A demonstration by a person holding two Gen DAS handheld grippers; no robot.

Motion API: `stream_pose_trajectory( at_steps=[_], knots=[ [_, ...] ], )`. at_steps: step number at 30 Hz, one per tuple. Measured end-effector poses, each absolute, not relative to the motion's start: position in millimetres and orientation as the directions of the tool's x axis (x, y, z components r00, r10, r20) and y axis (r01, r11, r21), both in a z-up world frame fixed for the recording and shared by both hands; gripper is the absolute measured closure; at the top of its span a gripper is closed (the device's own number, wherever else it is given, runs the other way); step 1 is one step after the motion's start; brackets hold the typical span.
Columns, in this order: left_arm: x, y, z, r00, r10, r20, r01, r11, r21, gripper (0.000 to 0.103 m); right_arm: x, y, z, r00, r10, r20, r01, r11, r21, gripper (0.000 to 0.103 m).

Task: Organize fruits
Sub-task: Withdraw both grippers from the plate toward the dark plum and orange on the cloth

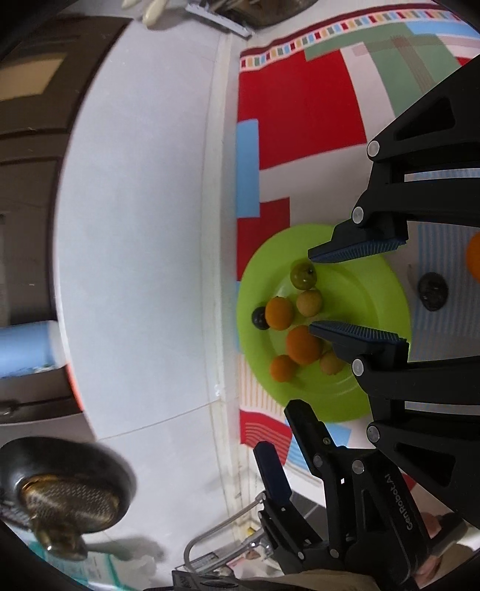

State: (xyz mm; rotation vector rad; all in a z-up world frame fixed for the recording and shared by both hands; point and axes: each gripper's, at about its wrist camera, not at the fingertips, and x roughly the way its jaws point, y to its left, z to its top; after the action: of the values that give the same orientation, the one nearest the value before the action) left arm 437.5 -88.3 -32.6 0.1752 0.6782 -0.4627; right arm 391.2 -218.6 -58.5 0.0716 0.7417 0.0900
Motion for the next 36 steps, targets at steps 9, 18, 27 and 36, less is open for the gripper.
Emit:
stream_pose_trajectory(
  at_steps=[9,18,27,36],
  knots=[
    [395.2,-83.4,-5.6,0.706,-0.397,-0.586,0.496,0.868,0.01,0.039,341.5,-221.5,-26.7,0.795,0.052,-0.605,-0.006,0.997,0.078,0.06],
    [359.4,-80.7,9.5,0.705,-0.45,-0.549,0.553,0.833,0.027,0.036,293.1,-222.3,-11.8,0.827,-0.019,-0.562,0.067,0.996,0.064,0.05],
    [339.0,-77.5,12.3,0.684,-0.5,-0.531,0.606,0.795,0.031,0.035,258.5,-217.2,-11.9,0.831,-0.08,-0.55,0.132,0.99,0.056,0.05],
    [326.3,-74.5,5.6,0.655,-0.557,-0.511,0.668,0.743,0.047,0.035,237.0,-210.5,-15.0,0.836,-0.138,-0.53,0.191,0.981,0.045,0.05]
  ],
)
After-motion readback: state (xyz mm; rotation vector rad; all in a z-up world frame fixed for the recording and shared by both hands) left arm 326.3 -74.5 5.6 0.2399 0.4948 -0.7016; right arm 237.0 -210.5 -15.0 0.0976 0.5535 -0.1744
